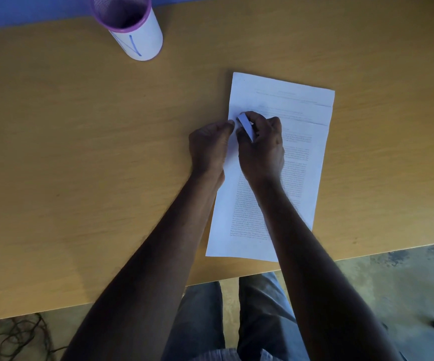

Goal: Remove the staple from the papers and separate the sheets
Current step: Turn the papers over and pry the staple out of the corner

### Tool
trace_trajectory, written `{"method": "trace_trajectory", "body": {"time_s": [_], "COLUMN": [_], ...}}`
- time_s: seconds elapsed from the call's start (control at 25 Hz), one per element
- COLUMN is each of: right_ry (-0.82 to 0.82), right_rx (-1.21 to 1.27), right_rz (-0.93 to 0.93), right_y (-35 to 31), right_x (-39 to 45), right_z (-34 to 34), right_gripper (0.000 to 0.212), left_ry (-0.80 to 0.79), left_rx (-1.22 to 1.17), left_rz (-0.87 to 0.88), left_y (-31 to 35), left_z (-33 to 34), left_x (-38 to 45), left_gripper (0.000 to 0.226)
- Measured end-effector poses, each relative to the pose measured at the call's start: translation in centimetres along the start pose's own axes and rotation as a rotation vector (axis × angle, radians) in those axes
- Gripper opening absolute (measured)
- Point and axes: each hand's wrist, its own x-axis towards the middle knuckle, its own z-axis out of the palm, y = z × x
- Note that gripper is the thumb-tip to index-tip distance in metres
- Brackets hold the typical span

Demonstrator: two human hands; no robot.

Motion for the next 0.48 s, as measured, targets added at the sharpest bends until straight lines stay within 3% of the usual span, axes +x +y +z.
{"method": "trace_trajectory", "body": {"time_s": [0.2,0.36,0.48], "right_ry": [-0.005,-0.068,-0.095], "right_rx": [0.013,0.028,0.072], "right_rz": [0.023,-0.03,-0.065], "right_y": [0.0,0.6,1.0], "right_x": [0.1,0.4,0.3], "right_z": [0.2,-0.1,-0.2], "right_gripper": [0.033,0.032,0.032], "left_ry": [0.003,-0.05,-0.088], "left_rx": [0.028,0.016,-0.017], "left_rz": [0.03,0.025,0.034], "left_y": [0.0,0.0,0.1], "left_z": [0.2,-0.1,-0.3], "left_x": [0.0,0.0,-0.1], "left_gripper": [0.036,0.023,0.03]}}
